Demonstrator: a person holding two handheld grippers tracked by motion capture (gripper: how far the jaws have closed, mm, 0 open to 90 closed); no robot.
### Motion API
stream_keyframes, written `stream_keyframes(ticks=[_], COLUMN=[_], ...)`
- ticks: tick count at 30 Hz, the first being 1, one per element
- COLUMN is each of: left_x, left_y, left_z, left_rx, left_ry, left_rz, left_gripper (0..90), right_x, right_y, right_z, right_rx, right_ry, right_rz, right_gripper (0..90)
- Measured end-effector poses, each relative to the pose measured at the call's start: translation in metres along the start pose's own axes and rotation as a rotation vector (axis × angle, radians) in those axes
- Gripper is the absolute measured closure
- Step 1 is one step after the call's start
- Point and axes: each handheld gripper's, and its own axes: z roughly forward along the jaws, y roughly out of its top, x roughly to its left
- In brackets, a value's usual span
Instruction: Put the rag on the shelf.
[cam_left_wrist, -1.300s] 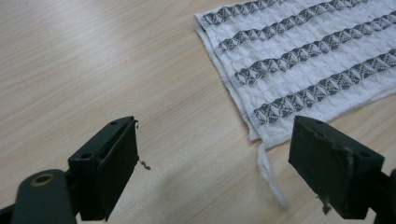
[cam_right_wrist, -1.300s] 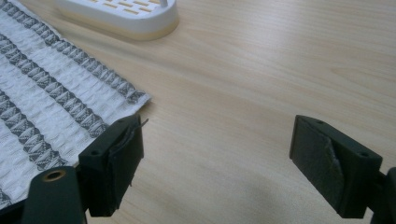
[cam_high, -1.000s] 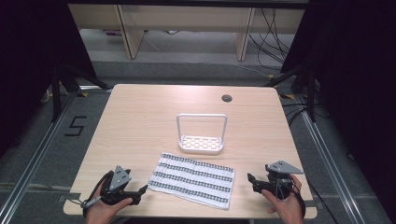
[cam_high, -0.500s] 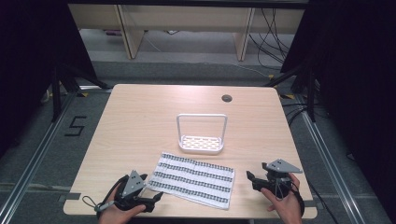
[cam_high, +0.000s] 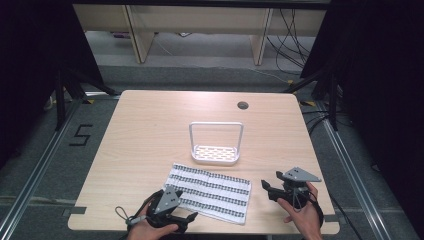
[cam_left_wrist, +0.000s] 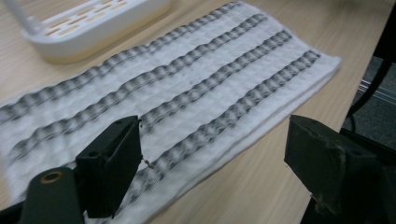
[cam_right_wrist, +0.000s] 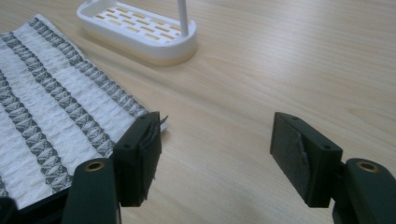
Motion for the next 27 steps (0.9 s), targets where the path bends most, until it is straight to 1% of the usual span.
stream_keyframes(ticks=[1,2,3,4,5,6,7,8,9,10,11,12,13,14,15,16,17,18,19,20,21,22,23,24,25,26,27], left_x=[-0.008,-0.008,-0.011,-0.011,-0.015,-0.018,-0.024,-0.024,-0.027,-0.031,-0.036,-0.038,-0.047,-0.047,-0.049,-0.054,-0.055,-0.055,-0.055,-0.057,-0.059,-0.060,-0.061,-0.061,-0.063,-0.066,-0.066], left_y=[0.005,0.005,0.008,0.010,0.012,0.014,0.018,0.018,0.020,0.022,0.023,0.024,0.027,0.027,0.030,0.032,0.033,0.033,0.036,0.037,0.038,0.039,0.039,0.041,0.042,0.043,0.043], left_z=[0.009,0.009,0.012,0.014,0.018,0.022,0.029,0.029,0.033,0.036,0.042,0.044,0.052,0.052,0.055,0.062,0.064,0.064,0.067,0.068,0.072,0.074,0.076,0.076,0.077,0.081,0.081], left_rx=[-0.011,-0.011,0.009,0.027,0.020,0.022,0.039,0.039,0.037,0.037,0.024,0.046,0.043,0.043,0.066,0.049,0.059,0.059,0.067,0.060,0.038,0.035,0.040,0.066,0.063,0.042,0.042], left_ry=[-0.025,-0.025,-0.038,-0.059,-0.050,-0.068,-0.072,-0.072,-0.078,-0.089,-0.116,-0.116,-0.139,-0.139,-0.150,-0.164,-0.162,-0.162,-0.151,-0.155,-0.170,-0.176,-0.174,-0.173,-0.173,-0.195,-0.195], left_rz=[0.000,0.000,0.031,0.062,0.069,0.071,0.095,0.095,0.099,0.098,0.096,0.111,0.128,0.128,0.157,0.147,0.159,0.159,0.204,0.199,0.169,0.162,0.171,0.215,0.216,0.183,0.183], left_gripper=[19.9,20.4,20.4,21.2,23.5,23.5,25.4,26.5,26.5,28.0,29.5,30.3,30.8,31.5,31.5,33.6,34.8,34.9,34.9,35.5,36.8,37.6,37.5,37.5,37.8,39.6,40.2], right_x=[0.002,0.002,0.000,0.004,0.003,0.003,0.004,0.004,0.008,0.007,0.010,0.012,0.010,0.010,0.010,0.010,0.012,0.012,0.010,0.012,0.012,0.013,0.015,0.015,0.017,0.019,0.019], right_y=[0.002,0.002,0.003,0.004,0.005,0.005,0.006,0.006,0.007,0.008,0.008,0.009,0.009,0.009,0.010,0.011,0.012,0.012,0.013,0.013,0.014,0.014,0.015,0.015,0.015,0.016,0.016], right_z=[0.001,0.001,0.002,0.003,0.007,0.007,0.012,0.012,0.012,0.014,0.015,0.017,0.019,0.019,0.021,0.024,0.025,0.025,0.028,0.031,0.032,0.036,0.036,0.038,0.040,0.040,0.040], right_rx=[0.001,0.001,-0.002,0.005,0.003,0.003,0.008,0.008,0.029,0.027,0.042,0.048,0.036,0.036,0.040,0.044,0.061,0.061,0.056,0.063,0.072,0.069,0.083,0.084,0.087,0.104,0.106], right_ry=[0.006,0.006,0.017,0.020,0.035,0.035,0.053,0.053,0.055,0.060,0.067,0.067,0.072,0.072,0.084,0.091,0.088,0.088,0.087,0.102,0.097,0.103,0.100,0.105,0.111,0.120,0.122], right_rz=[-0.005,-0.005,-0.042,-0.019,-0.050,-0.050,-0.060,-0.060,-0.027,-0.058,-0.037,-0.050,-0.092,-0.092,-0.092,-0.096,-0.083,-0.083,-0.104,-0.105,-0.117,-0.136,-0.130,-0.146,-0.140,-0.130,-0.132], right_gripper=[37.5,37.5,38.4,40.0,42.7,42.7,45.4,45.4,46.0,46.6,47.4,47.9,48.2,48.2,48.4,48.9,49.0,49.0,49.2,49.2,49.3,49.3,49.3,49.3,49.3,49.3,49.3])
